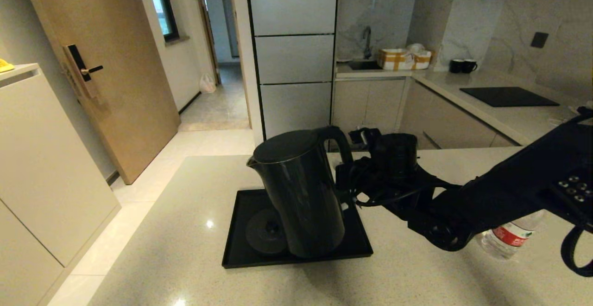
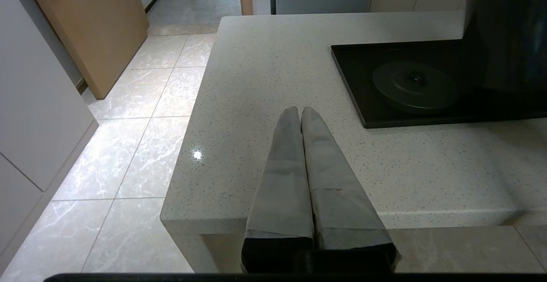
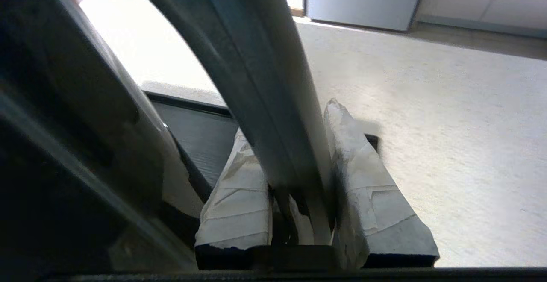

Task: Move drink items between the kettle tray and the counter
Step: Return the kettle to its original position

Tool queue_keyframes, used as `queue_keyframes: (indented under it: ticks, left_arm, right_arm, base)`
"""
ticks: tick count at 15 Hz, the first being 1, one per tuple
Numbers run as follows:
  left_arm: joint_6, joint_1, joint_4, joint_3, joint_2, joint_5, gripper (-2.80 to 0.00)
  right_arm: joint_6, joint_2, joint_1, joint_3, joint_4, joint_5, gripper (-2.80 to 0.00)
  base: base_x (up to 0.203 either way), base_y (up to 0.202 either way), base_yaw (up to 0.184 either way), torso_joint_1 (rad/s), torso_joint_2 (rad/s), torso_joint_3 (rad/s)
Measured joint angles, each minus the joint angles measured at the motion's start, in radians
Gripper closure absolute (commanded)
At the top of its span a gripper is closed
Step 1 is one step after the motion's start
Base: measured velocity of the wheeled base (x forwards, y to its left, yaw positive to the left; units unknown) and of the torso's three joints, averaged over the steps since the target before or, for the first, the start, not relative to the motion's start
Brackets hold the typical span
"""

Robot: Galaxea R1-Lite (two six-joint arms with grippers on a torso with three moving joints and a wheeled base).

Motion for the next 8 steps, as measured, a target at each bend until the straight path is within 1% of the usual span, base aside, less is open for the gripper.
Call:
queue_keyframes:
  ticks: [4,8]
  left_arm:
    - [0.000,0.000,0.000,0.000,0.000,0.000,0.00]
    - [0.000,0.000,0.000,0.000,0.000,0.000,0.00]
  right_arm:
    - [0.000,0.041,0.031,-0.054,0.005,-0.002,0.00]
    - [-0.001,0.121,0.092,-0.176,0.062,-0.009,0.00]
  base:
    - [0.000,0.000,0.000,0.000,0.00,0.000]
    - [0.000,0.000,0.000,0.000,0.00,0.000]
